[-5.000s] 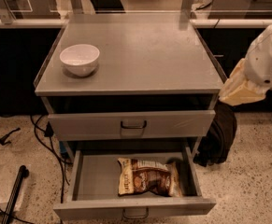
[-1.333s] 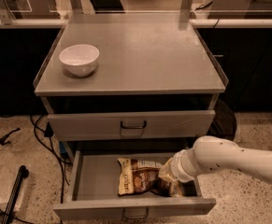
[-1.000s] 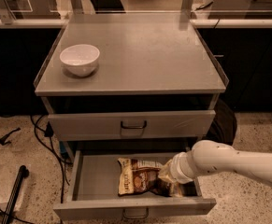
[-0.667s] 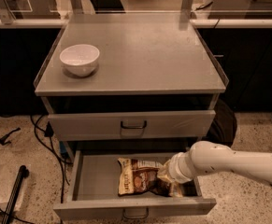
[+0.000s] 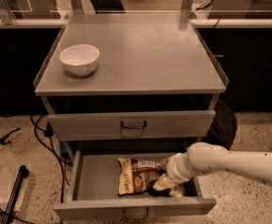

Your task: Pick brown chip bag from middle drawer and place on counter

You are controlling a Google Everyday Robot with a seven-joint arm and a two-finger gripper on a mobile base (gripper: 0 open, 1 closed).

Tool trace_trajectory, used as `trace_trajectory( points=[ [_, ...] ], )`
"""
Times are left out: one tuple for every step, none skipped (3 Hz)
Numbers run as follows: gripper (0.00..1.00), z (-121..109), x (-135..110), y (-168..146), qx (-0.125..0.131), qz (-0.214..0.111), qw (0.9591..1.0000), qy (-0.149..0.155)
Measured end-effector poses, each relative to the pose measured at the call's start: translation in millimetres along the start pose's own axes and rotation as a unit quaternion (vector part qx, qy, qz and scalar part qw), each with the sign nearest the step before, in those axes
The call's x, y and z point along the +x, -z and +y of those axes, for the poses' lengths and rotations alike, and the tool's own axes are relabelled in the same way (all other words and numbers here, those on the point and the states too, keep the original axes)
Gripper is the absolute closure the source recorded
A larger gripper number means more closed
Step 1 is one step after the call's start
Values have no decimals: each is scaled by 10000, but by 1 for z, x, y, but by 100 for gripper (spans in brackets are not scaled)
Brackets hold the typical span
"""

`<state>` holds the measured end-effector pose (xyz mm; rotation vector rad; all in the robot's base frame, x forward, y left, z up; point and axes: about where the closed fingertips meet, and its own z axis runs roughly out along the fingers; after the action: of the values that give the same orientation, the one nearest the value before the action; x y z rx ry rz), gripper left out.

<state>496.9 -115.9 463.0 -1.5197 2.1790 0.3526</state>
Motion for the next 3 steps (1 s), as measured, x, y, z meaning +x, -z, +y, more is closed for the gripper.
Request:
trace_trajectory(
  points=[
    [25,-3,1,-10,3,-27,10000,-18],
    [26,-7,0,-21,25,-95,9999,-52],
    [26,-12,0,-36,41,-156,9998,-102]
  ],
)
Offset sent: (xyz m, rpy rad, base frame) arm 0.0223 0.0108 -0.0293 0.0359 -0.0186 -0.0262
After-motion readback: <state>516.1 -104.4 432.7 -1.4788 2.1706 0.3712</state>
